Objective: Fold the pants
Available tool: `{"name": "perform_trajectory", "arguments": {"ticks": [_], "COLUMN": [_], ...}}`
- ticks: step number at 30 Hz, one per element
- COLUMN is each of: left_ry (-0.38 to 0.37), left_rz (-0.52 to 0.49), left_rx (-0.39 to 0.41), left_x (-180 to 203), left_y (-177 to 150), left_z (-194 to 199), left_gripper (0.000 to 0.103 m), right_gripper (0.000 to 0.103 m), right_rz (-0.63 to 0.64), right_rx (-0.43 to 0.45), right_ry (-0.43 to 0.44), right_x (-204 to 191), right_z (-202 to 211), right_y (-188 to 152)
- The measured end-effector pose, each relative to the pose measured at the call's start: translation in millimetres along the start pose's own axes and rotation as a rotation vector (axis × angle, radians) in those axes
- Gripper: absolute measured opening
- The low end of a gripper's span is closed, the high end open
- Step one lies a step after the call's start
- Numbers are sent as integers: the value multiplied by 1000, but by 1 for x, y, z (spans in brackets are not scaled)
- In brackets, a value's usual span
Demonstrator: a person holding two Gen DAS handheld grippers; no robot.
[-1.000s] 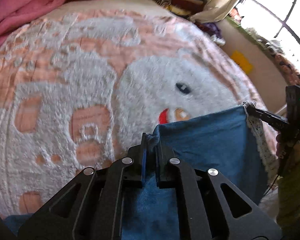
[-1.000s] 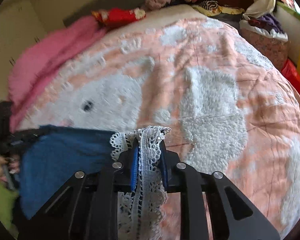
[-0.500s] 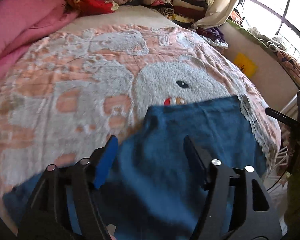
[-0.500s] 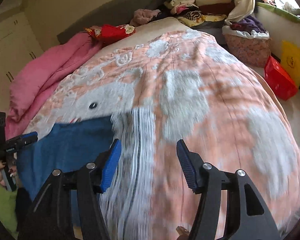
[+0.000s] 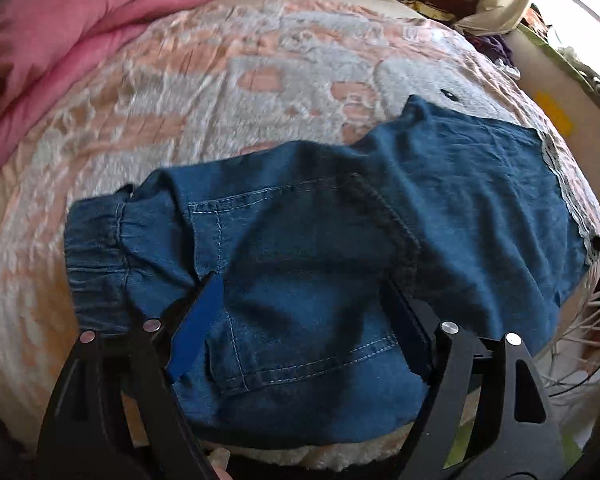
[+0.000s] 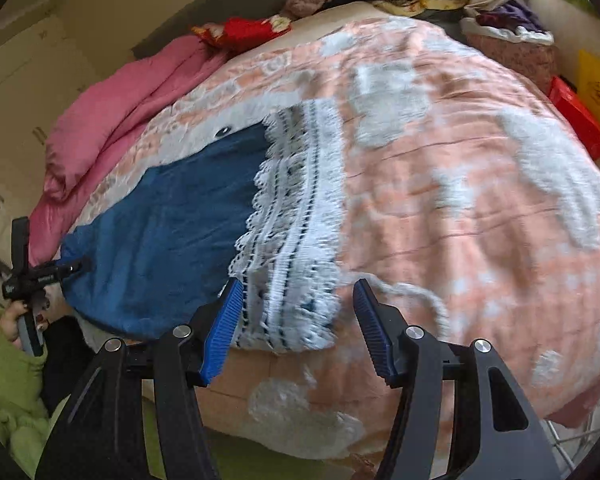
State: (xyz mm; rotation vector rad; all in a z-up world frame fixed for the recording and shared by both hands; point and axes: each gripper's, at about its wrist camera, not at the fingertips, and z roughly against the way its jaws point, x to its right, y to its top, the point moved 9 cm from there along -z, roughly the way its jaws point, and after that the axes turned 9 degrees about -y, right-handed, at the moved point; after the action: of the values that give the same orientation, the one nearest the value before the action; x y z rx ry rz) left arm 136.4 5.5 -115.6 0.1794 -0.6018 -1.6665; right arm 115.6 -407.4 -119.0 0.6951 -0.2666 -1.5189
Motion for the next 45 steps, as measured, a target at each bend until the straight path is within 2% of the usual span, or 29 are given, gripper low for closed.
{"name": "perform_trajectory", "arguments": {"ticks": [1, 3, 4, 6, 8, 12, 13, 15, 17, 18, 22, 26, 31, 34, 40, 45], "left_ry": [-1, 6, 20, 40, 51, 42, 44, 37, 29, 28, 38, 53, 28, 7, -31, -76], "left_rz": [7, 6, 1, 0, 11, 8, 5, 3, 7, 4, -6, -37, -49, -72, -142, -199], "left_rx": [0, 9, 12, 22, 26, 18, 17, 17, 22, 26, 52, 106, 146, 152, 142, 83], "left_x": [-2, -5, -7, -13, -19, -19, -18, -18, -19, -18, -12, -3, 14, 33, 74, 105], "left_y": [-1, 0, 0, -1, -3, -3, -3, -3, -4, -4, -6, -2, 5, 10, 15, 15], "left_z": [0, 2, 4, 9, 13, 11, 10, 11, 12, 13, 25, 46, 59, 58, 41, 3], "left_gripper": [73, 73, 73, 73, 73, 73, 73, 73, 73, 73, 73, 80, 89, 92, 93, 93], "right_gripper": [37, 26, 18, 17, 17, 21, 25, 38, 59, 62, 69, 80, 89, 89, 89, 89], "right_rz": [14, 86, 100, 103, 138, 161, 163, 165, 158, 140, 89, 82, 103, 136, 232, 299], "right_rx": [-16, -36, -28, -11, -18, -33, -32, -29, -20, -13, 26, 82, 151, 170, 155, 116], "right_ry": [-13, -78, -78, -99, -169, -235, -243, -267, -300, -312, -305, -311, -273, -257, -183, -135], "right_x": [-2, -8, -10, -10, -5, -2, -2, 1, 8, 13, 21, 17, -8, -24, -75, -109], "right_z": [-7, -14, -11, 1, 4, -7, -7, -5, 2, 6, 22, 37, 48, 45, 22, -7], "right_y": [-2, -6, -5, -3, -5, -11, -11, -11, -8, -6, -2, 5, 18, 22, 21, 21]}}
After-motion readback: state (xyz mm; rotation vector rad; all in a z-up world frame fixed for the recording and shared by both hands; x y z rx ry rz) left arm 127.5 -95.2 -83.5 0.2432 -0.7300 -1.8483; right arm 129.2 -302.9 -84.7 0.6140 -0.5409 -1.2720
